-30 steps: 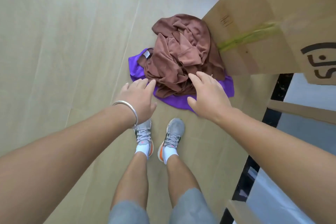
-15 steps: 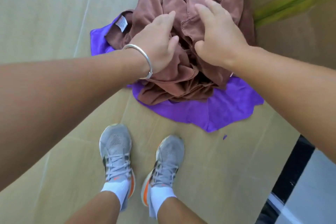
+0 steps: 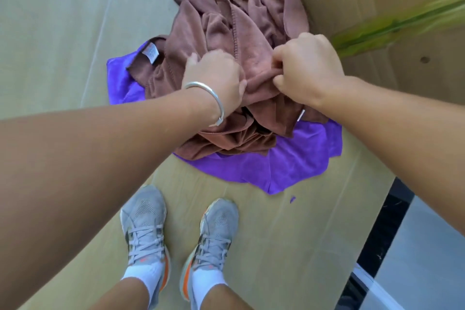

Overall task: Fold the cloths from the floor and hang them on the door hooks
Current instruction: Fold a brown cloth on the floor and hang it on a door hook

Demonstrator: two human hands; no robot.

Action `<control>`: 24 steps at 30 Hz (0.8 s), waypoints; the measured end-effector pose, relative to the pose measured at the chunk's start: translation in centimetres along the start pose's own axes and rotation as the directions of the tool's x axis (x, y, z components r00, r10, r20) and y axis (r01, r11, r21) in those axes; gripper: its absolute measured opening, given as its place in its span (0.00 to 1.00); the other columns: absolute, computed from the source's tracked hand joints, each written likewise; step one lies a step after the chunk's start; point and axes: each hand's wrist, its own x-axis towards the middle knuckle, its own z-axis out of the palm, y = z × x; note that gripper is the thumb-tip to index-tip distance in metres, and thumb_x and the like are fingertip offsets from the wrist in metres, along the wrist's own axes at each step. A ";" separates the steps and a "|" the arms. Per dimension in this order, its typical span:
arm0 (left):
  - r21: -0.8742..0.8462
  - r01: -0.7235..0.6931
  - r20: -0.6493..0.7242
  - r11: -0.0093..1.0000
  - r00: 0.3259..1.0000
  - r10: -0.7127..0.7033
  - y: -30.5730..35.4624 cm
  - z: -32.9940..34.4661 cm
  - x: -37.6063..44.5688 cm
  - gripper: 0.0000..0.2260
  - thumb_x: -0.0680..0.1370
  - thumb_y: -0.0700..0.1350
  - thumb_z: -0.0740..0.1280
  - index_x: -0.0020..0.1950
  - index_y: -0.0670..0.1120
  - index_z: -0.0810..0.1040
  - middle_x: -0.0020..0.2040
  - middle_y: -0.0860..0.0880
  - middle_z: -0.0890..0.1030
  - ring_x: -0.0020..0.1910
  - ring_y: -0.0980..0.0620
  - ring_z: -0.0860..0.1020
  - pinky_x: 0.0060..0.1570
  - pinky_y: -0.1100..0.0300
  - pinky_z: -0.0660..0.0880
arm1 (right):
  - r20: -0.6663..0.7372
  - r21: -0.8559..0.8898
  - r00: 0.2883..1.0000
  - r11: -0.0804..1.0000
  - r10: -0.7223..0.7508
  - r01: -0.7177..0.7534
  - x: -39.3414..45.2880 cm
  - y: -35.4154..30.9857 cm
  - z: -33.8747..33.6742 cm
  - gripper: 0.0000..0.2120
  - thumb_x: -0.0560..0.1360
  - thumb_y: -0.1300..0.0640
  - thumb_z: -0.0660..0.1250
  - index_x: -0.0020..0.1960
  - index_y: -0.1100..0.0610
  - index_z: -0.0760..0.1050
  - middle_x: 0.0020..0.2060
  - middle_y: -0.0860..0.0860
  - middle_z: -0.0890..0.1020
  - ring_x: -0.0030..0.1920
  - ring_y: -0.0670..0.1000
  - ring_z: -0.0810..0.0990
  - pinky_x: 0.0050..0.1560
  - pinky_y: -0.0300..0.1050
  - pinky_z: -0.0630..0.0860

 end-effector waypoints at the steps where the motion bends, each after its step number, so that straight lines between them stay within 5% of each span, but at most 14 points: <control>1: -0.111 -0.015 -0.002 0.994 1.000 0.015 0.2 -0.8 -1.1 0.12 0.76 0.55 0.64 0.56 0.52 0.78 0.58 0.50 0.77 0.62 0.46 0.73 0.63 0.45 0.68 | -0.037 0.057 0.999 0.998 -0.021 0.023 -0.6 -0.6 -1.2 0.09 0.70 0.53 0.66 0.49 0.55 0.77 0.46 0.58 0.82 0.50 0.63 0.76 0.48 0.52 0.70; 5: -0.444 0.060 0.068 0.894 0.997 -0.034 0.2 -5.4 -4.8 0.28 0.68 0.54 0.72 0.65 0.53 0.68 0.58 0.50 0.77 0.59 0.46 0.76 0.57 0.48 0.73 | -0.186 0.257 0.979 0.958 -0.081 0.128 -2.6 -3.9 -7.4 0.10 0.69 0.53 0.62 0.49 0.53 0.73 0.43 0.54 0.82 0.45 0.64 0.78 0.40 0.54 0.74; 8: -0.431 0.105 0.001 0.896 0.993 -0.117 -1.1 -9.9 -7.1 0.05 0.70 0.51 0.68 0.44 0.57 0.74 0.40 0.56 0.78 0.49 0.46 0.79 0.45 0.51 0.75 | -0.236 0.300 0.962 0.931 -0.136 0.206 -2.8 -6.1 -12.5 0.08 0.69 0.52 0.63 0.48 0.52 0.73 0.41 0.51 0.81 0.43 0.62 0.78 0.39 0.53 0.74; 10: -0.413 0.150 -0.030 0.898 0.984 -0.178 -2.4 -13.2 -8.7 0.07 0.72 0.48 0.66 0.35 0.56 0.72 0.32 0.56 0.75 0.44 0.45 0.78 0.38 0.54 0.73 | -0.241 0.281 0.953 0.927 -0.183 0.249 -2.4 -7.3 -15.9 0.07 0.71 0.52 0.65 0.47 0.53 0.73 0.41 0.50 0.81 0.43 0.61 0.78 0.38 0.52 0.74; 12: -0.365 0.209 -0.048 0.908 0.969 -0.242 -4.1 -16.8 -10.3 0.04 0.73 0.47 0.66 0.43 0.56 0.78 0.37 0.54 0.79 0.45 0.44 0.78 0.37 0.57 0.69 | -0.214 0.235 0.943 0.924 -0.254 0.302 -1.9 -8.7 -19.3 0.10 0.73 0.47 0.62 0.47 0.53 0.73 0.41 0.51 0.81 0.42 0.60 0.78 0.36 0.52 0.74; 15: -0.296 0.276 -0.096 0.914 0.944 -0.316 -7.2 -22.9 -13.1 0.16 0.72 0.46 0.65 0.57 0.61 0.79 0.50 0.53 0.83 0.52 0.45 0.79 0.42 0.59 0.70 | -0.092 0.104 0.922 0.917 -0.377 0.385 -0.8 -11.5 -24.2 0.11 0.76 0.45 0.60 0.47 0.52 0.72 0.42 0.52 0.79 0.43 0.60 0.78 0.36 0.50 0.72; 20: -0.243 0.370 -0.231 0.896 0.876 -0.424 -12.3 -32.3 -19.5 0.16 0.69 0.43 0.64 0.50 0.61 0.82 0.47 0.54 0.82 0.48 0.46 0.78 0.39 0.59 0.69 | -0.006 -0.022 0.895 0.895 -0.445 0.445 1.7 -19.0 -33.2 0.04 0.75 0.54 0.60 0.44 0.51 0.73 0.44 0.54 0.79 0.45 0.59 0.79 0.37 0.46 0.66; 24: -0.533 0.285 -0.378 0.797 0.762 -0.526 -16.4 -37.4 -26.5 0.08 0.72 0.43 0.67 0.45 0.53 0.83 0.46 0.50 0.77 0.47 0.46 0.77 0.46 0.55 0.73 | -0.085 -0.040 0.851 0.855 -0.518 0.516 2.0 -25.7 -41.0 0.07 0.74 0.55 0.58 0.43 0.50 0.74 0.38 0.50 0.76 0.42 0.58 0.76 0.34 0.45 0.61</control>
